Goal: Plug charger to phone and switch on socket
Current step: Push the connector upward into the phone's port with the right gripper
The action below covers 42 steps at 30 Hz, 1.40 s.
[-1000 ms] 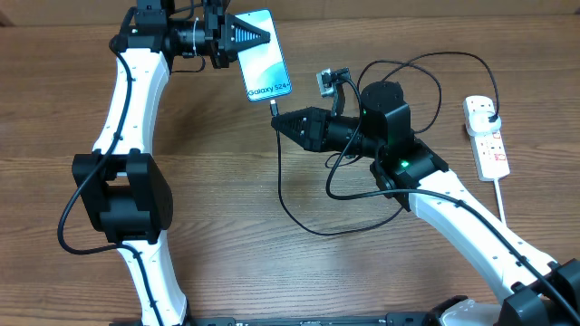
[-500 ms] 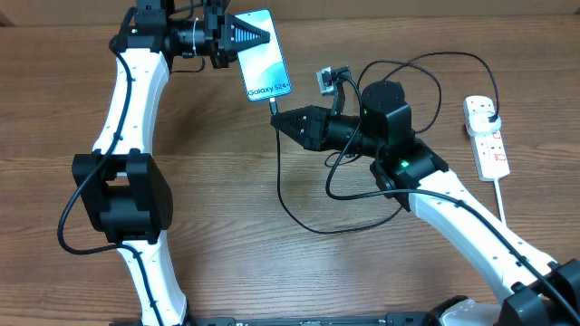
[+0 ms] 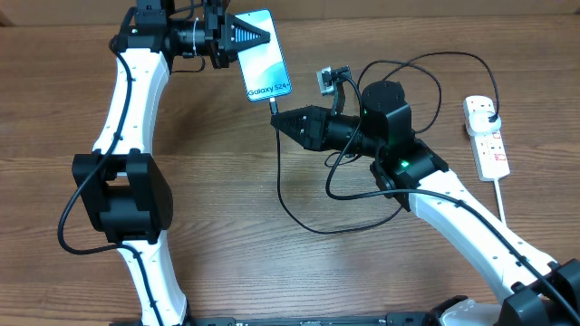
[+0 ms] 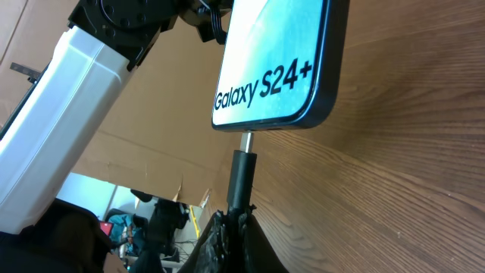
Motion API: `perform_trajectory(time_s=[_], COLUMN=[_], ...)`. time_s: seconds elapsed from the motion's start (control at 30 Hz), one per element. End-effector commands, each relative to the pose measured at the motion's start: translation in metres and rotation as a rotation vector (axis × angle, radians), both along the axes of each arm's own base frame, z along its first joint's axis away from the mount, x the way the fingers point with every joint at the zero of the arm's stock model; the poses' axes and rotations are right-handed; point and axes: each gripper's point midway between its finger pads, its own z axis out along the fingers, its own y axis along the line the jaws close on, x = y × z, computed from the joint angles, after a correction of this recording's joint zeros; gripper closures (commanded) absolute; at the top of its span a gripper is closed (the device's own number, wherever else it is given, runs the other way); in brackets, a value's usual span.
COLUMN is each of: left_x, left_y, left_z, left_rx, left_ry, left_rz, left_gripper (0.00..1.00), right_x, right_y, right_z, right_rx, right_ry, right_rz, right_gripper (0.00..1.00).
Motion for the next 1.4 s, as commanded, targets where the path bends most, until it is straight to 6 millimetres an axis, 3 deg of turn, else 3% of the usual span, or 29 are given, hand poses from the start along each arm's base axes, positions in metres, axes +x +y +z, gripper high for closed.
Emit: perform_trajectory(time_s=[0.0, 0.67, 1.37], left_x=[-0.007, -0.009, -0.015], left_y=[-0.005, -0.006, -0.019], left_z=[0.007, 0.009, 0.009], left_rx=[-0.033, -0.044, -0.043], left_ry=[-0.002, 0.017, 0.026], left_rz=[-0.045, -0.059, -0.088], left_gripper=[0.95, 0.96, 0.96], right_x=[0.0, 0.005, 0.009], right_y=[0.0, -0.005, -0.009], right_z=[0.0, -0.001, -0.001], right_rx=[-0.001, -0.004, -0.004], right_ry=[-0.004, 0.0, 0.0], right_rz=[-0.001, -0.023, -0.038], right_gripper=[0.96, 0.96, 0.96])
